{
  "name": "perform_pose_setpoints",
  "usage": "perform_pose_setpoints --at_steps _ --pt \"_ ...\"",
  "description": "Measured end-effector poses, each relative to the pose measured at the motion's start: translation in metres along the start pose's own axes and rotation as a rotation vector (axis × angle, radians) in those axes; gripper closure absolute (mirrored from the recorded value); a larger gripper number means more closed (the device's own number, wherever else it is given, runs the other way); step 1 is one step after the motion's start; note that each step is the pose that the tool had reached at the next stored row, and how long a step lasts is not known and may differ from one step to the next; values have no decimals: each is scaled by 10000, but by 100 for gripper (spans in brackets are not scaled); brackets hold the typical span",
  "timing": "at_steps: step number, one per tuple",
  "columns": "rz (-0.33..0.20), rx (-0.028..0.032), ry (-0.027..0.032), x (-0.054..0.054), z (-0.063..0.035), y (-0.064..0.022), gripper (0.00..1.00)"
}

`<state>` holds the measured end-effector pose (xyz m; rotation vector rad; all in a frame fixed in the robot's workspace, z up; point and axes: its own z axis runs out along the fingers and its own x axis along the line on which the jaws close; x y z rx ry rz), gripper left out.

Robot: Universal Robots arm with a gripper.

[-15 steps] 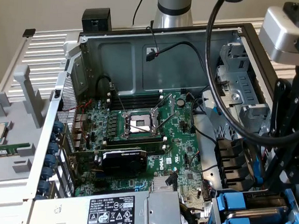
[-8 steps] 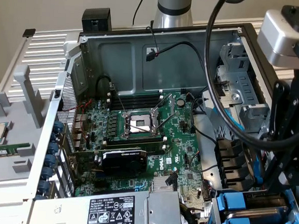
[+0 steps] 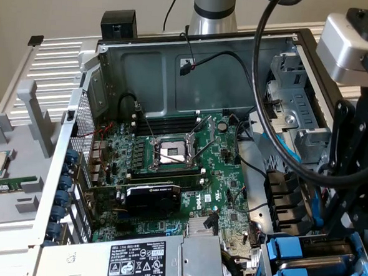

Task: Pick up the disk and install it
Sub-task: 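Insert the first disk wire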

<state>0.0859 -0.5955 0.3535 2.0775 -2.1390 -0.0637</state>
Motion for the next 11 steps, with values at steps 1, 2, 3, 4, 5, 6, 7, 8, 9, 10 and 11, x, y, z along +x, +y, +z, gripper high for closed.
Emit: perform_pose_setpoints --at_steps 1,2,3,4,5,6,7,8,9,10,11 --pt "-7 -37 1 0 2 -5 83" --pt "-11 -89 0 0 3 -15 83" --pt "-11 -121 2 -2 1 -23 83" --pt "-13 -134 2 -3 0 -28 83" --pt "-16 -142 -6 -4 0 -32 83" --pt "-18 -142 -30 -4 1 -32 83" --pt "-24 -144 -73 -4 4 -32 83" --pt "-32 -145 -128 -4 6 -32 83" --pt "-39 -146 -177 -4 6 -32 83" --pt "-52 -148 -257 -5 8 -33 83" --pt "-64 -151 -332 -3 10 -33 83"
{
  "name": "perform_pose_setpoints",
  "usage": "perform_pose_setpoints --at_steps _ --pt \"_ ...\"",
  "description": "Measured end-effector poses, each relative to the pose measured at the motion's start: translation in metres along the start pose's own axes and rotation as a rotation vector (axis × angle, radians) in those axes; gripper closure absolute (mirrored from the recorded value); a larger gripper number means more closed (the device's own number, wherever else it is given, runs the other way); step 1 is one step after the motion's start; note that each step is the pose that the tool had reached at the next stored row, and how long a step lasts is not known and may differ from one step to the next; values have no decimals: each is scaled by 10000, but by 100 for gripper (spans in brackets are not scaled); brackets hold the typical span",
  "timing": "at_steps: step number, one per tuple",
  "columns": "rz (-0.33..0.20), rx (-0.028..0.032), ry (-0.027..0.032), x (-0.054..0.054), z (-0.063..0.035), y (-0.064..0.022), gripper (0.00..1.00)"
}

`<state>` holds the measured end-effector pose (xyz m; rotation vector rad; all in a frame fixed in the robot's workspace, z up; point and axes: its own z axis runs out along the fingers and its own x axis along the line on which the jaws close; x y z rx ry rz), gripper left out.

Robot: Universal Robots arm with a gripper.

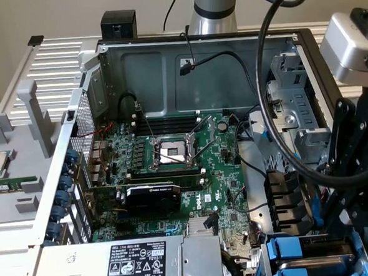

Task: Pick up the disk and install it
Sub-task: 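Insert the first disk wire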

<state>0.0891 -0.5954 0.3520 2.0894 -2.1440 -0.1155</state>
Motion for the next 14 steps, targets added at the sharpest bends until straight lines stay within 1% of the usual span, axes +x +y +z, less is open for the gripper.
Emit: perform_pose_setpoints --at_steps 1,8,14 --pt "-3 -4 -17 3 2 0 83" --pt "-3 -6 -18 35 16 -3 83" --pt "-4 -6 -24 39 37 -7 83"
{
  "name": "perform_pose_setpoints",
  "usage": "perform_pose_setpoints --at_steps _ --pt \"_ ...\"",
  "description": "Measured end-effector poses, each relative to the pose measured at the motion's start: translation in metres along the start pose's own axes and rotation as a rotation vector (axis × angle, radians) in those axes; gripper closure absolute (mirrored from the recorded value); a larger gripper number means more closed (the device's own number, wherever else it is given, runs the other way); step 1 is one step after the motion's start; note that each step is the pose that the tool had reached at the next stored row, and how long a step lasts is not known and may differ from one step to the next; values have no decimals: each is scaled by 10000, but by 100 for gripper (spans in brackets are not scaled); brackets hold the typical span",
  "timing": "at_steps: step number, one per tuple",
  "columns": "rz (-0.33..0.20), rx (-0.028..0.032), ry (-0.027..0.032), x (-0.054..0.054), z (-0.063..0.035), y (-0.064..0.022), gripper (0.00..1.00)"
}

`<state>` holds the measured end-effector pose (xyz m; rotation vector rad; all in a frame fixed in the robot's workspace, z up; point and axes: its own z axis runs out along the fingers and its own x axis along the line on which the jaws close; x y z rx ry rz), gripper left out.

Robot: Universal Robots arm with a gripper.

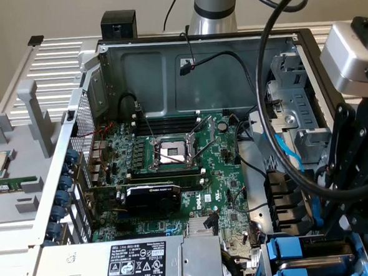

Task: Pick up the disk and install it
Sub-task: 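Insert the first disk wire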

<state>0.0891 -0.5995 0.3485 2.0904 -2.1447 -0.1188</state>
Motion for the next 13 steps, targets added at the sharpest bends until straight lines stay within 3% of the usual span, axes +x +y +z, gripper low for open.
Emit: perform_pose_setpoints --at_steps 13 --pt "-6 -1 -45 8 38 0 83"
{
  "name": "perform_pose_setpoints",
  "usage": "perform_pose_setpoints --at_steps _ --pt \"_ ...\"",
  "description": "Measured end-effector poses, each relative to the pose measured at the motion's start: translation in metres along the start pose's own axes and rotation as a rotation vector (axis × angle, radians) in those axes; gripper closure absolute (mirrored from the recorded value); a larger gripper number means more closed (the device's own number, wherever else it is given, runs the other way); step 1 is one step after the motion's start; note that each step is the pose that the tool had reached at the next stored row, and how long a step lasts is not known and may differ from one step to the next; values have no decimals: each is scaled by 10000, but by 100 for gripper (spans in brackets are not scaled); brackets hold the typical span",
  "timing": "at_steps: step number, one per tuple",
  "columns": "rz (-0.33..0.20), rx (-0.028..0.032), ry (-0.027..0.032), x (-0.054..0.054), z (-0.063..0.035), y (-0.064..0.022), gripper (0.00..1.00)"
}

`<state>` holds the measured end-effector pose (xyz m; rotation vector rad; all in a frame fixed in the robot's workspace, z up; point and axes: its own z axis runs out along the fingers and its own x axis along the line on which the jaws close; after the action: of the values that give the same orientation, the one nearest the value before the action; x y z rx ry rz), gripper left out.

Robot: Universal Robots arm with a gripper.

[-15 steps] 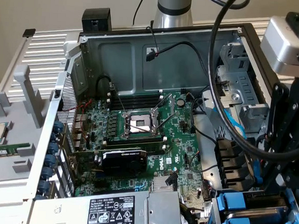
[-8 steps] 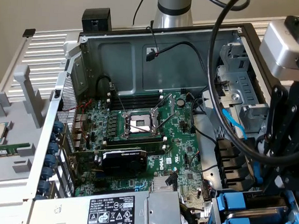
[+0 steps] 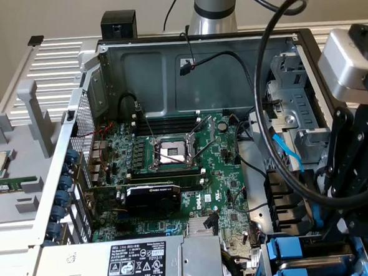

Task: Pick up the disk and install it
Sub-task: 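Insert the first disk wire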

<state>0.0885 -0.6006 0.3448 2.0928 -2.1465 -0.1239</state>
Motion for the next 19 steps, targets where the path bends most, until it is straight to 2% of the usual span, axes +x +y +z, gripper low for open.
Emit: perform_pose_setpoints --at_steps 19 --pt "6 0 -2 -10 38 3 83"
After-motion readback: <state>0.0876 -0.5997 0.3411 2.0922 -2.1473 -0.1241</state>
